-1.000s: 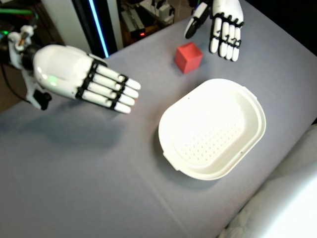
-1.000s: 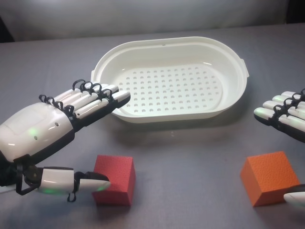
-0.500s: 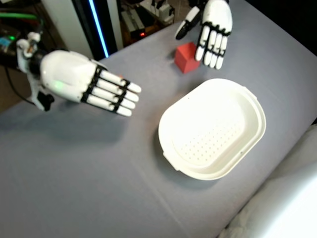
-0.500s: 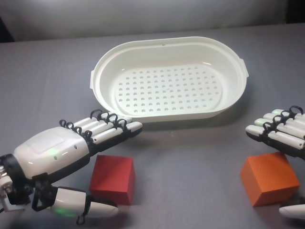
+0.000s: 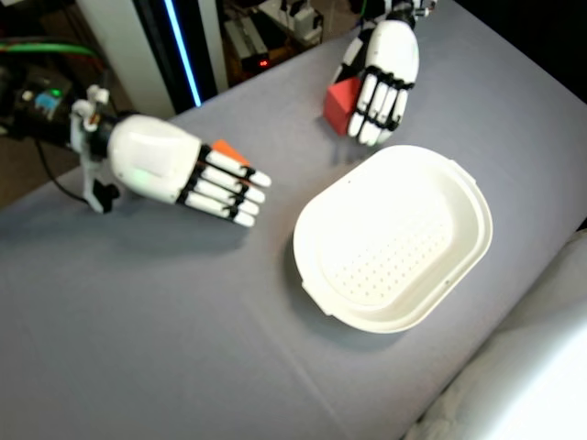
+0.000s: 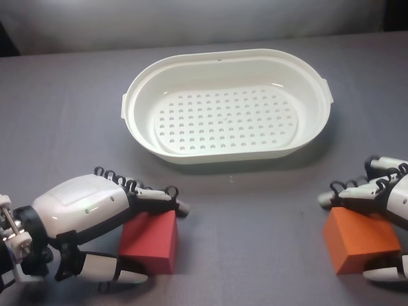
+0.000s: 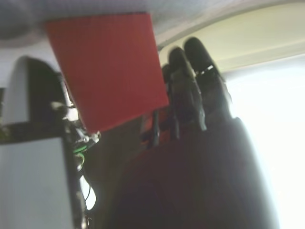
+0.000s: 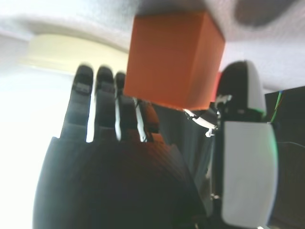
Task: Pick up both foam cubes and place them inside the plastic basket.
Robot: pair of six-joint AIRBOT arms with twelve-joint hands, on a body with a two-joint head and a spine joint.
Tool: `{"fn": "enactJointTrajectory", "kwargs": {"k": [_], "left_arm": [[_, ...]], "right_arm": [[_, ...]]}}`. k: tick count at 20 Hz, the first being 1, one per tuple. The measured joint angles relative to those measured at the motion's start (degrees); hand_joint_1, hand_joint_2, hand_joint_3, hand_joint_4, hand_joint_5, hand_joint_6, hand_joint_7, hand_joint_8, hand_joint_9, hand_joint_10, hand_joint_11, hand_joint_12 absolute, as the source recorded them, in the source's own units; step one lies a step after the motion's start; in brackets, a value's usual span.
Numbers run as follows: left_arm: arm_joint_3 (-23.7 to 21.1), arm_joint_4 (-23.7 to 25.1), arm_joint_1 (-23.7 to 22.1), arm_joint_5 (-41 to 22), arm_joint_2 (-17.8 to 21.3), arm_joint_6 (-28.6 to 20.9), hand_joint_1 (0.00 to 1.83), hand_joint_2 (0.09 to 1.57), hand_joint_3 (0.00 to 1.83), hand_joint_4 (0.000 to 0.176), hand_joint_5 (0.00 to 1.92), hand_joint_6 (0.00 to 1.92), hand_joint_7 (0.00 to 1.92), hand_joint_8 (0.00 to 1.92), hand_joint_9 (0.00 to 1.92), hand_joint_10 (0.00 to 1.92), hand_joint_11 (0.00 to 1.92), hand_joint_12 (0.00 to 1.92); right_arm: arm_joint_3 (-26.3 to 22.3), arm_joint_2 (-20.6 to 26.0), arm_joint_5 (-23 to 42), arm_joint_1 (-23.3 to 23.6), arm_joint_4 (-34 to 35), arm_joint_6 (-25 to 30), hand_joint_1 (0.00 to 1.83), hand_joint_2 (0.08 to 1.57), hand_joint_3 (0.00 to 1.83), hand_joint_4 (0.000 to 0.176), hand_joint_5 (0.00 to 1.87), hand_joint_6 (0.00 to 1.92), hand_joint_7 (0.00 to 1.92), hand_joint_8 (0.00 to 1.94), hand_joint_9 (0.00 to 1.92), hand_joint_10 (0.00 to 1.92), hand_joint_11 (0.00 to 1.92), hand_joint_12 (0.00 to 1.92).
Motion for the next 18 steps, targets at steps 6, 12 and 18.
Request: {"fn": "enactJointTrajectory", "kwargs": {"k": [6,12,18], "left_arm": [[-1.9,1.0,-1.4,-2.4,2.2,2.4,1.35,1.21,0.0,0.0,0.76,1.23,0.75,1.3,0.79,1.51,0.7,1.71],[1.4,-2.4,-8.4,-5.8,2.0,6.1,1.36,1.2,0.0,0.0,0.78,1.02,0.8,1.36,0.81,1.58,0.73,1.74],[11.3,-6.9,-19.5,2.3,-5.3,8.5,1.36,1.18,0.0,0.0,0.73,1.22,0.87,1.17,0.85,1.38,0.76,1.49]], "right_arm": [[-1.9,2.8,-0.1,1.0,-2.8,-0.4,1.36,1.18,0.0,0.0,0.74,1.07,0.87,1.22,0.87,1.49,0.76,1.72],[1.5,3.2,4.6,8.2,-1.3,-0.4,1.22,1.23,0.0,0.0,0.68,1.22,0.87,1.41,0.86,1.43,0.8,1.7],[12.0,-5.8,-3.6,21.0,-0.8,-0.9,1.19,1.24,0.0,0.0,0.65,1.34,0.85,1.38,0.8,1.34,0.67,1.69]]}}
